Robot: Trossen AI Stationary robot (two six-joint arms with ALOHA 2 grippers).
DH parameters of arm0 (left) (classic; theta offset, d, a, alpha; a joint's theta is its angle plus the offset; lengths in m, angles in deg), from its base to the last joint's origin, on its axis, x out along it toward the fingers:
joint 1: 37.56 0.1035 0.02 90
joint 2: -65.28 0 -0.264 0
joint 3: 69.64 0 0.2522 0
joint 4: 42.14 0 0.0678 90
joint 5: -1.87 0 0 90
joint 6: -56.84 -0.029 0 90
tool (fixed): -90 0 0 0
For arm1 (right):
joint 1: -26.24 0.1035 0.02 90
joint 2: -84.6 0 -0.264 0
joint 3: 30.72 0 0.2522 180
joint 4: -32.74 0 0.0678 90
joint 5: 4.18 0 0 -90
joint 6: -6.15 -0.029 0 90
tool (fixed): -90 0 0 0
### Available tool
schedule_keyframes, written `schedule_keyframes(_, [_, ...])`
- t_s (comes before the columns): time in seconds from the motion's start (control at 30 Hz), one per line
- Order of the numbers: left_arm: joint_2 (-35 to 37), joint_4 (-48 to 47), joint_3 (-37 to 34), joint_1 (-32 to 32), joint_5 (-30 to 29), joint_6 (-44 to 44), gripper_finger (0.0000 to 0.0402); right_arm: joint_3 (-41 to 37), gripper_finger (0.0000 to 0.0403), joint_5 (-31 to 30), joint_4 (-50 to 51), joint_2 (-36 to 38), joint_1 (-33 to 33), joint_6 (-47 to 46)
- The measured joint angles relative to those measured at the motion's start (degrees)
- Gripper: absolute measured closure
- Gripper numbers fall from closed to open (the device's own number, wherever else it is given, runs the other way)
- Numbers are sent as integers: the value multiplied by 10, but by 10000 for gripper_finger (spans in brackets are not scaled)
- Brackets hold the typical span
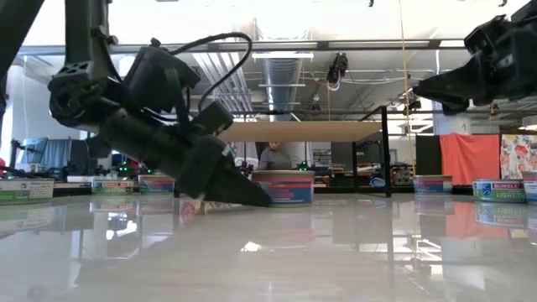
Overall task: Stack canned seafood by type on shelf
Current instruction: Put the blue-pink tuna can on the shelf
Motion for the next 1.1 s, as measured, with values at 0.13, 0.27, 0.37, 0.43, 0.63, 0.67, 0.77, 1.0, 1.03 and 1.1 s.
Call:
schedule_keyframes(0.13, [-19, 6, 20, 0, -2, -2, 20, 0, 309, -1, -26, 0, 0, -109])
schedule_keyframes(0.27, [-37, 10, 40, 0, -3, -12, 20, 0, 315, -1, -66, 0, 0, -169])
schedule_keyframes(0.37, [-44, 9, 52, 1, 1, -13, 20, 0, 318, -10, -93, -1, 0, -155])
schedule_keyframes(0.43, [-49, 12, 59, 1, 3, -15, 20, 0, 319, -33, -109, -1, 0, -158])
schedule_keyframes(0.63, [-73, 45, 70, 1, 7, -15, 20, 0, 311, -95, -119, -5, 0, -203])
schedule_keyframes(0.67, [-78, 54, 71, 0, 7, -15, 20, 0, 309, -95, -115, -8, 0, -203])
schedule_keyframes(0.77, [-91, 88, 71, 0, 11, -15, 20, 0, 305, -96, -116, -24, 0, -200])
schedule_keyframes(1.0, [-117, 136, 80, 0, 23, -16, 20, 0, 315, -107, -138, -84, 0, -226])
schedule_keyframes(1.03, [-121, 142, 82, 0, 22, -15, 20, 0, 318, -106, -140, -95, 0, -231])
schedule_keyframes(1.1, [-126, 150, 85, 1, 22, -11, 20, 0, 322, -104, -148, -121, 0, -243])
